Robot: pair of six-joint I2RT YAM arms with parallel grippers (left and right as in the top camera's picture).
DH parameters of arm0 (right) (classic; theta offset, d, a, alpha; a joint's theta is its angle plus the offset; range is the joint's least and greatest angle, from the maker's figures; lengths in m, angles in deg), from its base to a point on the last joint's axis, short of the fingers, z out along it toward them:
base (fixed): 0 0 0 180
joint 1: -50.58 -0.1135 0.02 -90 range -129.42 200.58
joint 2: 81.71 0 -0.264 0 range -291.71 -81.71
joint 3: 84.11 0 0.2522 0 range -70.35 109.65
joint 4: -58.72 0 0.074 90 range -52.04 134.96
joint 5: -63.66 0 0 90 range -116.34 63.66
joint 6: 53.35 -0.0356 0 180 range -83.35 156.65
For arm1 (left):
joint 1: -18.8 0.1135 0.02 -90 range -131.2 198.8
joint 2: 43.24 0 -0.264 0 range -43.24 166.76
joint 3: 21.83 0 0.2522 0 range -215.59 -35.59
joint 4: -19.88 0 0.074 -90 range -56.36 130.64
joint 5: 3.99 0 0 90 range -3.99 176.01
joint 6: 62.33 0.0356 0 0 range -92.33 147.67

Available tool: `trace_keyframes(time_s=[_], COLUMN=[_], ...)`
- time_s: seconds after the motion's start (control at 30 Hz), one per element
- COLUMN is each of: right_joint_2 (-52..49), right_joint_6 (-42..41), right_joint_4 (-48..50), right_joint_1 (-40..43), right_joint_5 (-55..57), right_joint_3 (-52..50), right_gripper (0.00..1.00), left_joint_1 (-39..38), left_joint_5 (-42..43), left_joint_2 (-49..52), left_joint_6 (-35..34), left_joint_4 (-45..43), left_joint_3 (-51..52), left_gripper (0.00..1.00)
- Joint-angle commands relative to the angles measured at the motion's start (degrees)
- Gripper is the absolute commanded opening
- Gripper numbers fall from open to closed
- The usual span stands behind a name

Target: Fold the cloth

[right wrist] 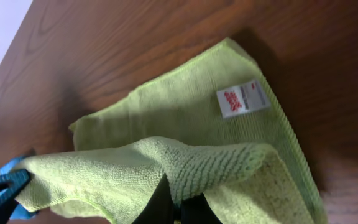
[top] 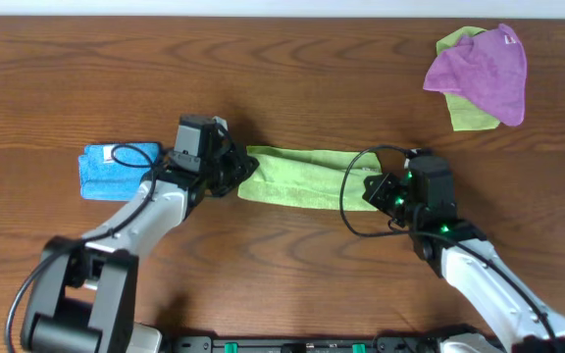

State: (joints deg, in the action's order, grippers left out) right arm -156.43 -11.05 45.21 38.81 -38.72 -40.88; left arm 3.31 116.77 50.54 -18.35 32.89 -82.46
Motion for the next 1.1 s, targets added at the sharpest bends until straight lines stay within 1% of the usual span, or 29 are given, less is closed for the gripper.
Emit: trace_keyframes(time_s=[0.0,0.4,0.67,0.9,0.93,1.0,1.03,1.07], right_joint_2=[-2.3,-9.8,-11.9,-13.5,-13.5,-13.5,-13.5,-13.5], right_joint_6=[0.7,1.3,1.5,4.0,4.6,5.2,5.2,5.2], right_joint_4=[0.6,7.8,11.8,13.1,13.3,13.8,14.1,14.3], right_joint_1=[1.6,2.4,2.4,2.4,2.4,2.4,2.4,2.4], right_joint_5=[1.9,3.0,6.4,7.9,7.9,7.9,7.9,7.9], right_joint_3=[2.0,2.8,2.8,2.8,2.8,2.8,2.8,2.8], right_gripper=[0.01,0.01,0.01,0.02,0.12,0.23,0.34,0.54], left_joint_1=[0.2,0.2,0.1,0.1,0.1,0.1,0.1,0.1], left_joint_5=[-1.6,-7.4,-7.4,-7.5,-7.7,-8.6,-9.0,-9.1], left_joint_2=[2.0,2.9,7.1,9.7,9.9,9.9,9.9,9.9], left_joint_6=[1.5,1.4,0.6,0.6,0.6,0.6,0.8,0.9], left_joint_4=[-0.8,-2.6,-7.8,-9.6,-9.8,-10.0,-10.5,-11.5], left_joint_3=[-1.8,-2.2,-2.2,-2.2,-2.2,-2.2,-2.2,-2.2], left_gripper=[0.06,0.06,0.06,0.06,0.06,0.09,0.15,0.29])
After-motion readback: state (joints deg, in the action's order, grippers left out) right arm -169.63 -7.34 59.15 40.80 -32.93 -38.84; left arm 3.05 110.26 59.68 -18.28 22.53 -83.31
